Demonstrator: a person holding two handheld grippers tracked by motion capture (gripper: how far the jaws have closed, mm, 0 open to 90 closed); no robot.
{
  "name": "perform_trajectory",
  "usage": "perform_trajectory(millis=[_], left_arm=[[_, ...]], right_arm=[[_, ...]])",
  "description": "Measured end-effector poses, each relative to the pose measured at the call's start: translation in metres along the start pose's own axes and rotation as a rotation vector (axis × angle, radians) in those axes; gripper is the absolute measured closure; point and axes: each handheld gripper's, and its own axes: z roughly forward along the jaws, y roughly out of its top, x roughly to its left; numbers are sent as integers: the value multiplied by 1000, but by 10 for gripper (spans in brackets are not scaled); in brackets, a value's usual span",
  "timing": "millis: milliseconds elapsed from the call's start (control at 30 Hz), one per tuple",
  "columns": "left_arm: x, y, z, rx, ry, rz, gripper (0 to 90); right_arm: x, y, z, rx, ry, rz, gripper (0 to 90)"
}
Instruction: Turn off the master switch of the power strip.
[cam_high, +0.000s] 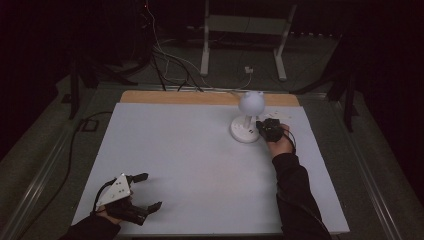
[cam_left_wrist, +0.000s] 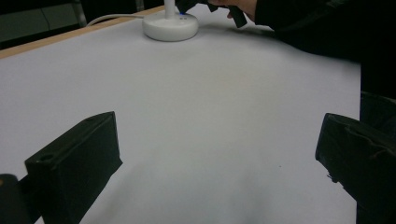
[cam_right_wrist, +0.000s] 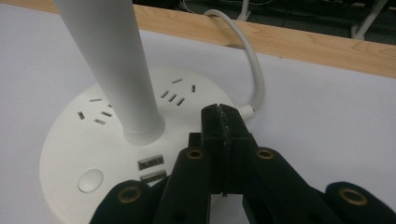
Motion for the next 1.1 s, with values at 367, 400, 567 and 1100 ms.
perform_trajectory(millis=[367, 400, 567, 1100], left_arm=[[0, 0, 1, 3, 3, -2, 4], [0, 0, 0, 1, 3, -1, 4], [0, 0, 0, 1, 3, 0, 4], [0, 0, 0, -1, -3, -1, 4]], right_arm=[[4, 0, -1, 7, -25, -65, 900], [5, 1, 0, 11, -28, -75, 900], [6, 2, 0, 21, -34, -82, 900], [6, 6, 1, 57, -26, -78, 900]])
